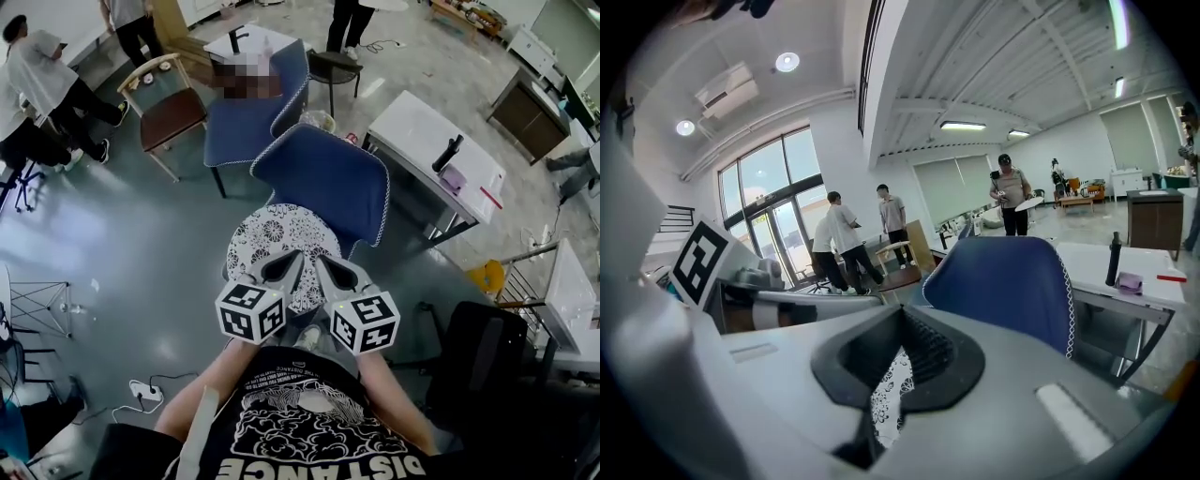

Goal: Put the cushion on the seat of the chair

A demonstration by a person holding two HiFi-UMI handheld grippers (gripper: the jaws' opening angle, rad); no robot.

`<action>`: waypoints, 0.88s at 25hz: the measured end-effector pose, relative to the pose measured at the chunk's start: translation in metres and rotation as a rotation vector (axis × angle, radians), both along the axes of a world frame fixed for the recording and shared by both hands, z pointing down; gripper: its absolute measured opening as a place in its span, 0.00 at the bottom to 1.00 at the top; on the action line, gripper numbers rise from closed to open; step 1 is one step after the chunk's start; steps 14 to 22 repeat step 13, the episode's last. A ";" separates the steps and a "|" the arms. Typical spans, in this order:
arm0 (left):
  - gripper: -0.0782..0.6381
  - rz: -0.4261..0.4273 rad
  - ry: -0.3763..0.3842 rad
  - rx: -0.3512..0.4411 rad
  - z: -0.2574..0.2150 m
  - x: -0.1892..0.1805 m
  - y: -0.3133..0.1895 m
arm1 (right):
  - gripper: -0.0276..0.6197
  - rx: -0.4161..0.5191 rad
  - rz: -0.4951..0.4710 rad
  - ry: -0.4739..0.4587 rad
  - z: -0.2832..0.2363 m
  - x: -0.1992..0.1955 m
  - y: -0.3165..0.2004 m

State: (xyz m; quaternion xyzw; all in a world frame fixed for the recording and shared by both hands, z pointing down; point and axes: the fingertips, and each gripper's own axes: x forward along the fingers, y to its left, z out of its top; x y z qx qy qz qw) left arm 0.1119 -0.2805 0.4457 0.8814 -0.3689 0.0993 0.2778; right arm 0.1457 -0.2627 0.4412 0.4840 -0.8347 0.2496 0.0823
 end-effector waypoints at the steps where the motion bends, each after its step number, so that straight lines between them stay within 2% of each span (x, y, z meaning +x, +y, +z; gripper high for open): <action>1: 0.10 0.004 -0.003 0.003 -0.001 0.001 0.002 | 0.04 -0.001 0.001 -0.002 0.001 0.000 0.002; 22: 0.10 0.017 -0.021 -0.010 0.005 0.002 0.013 | 0.04 -0.011 0.010 -0.027 0.008 0.003 0.010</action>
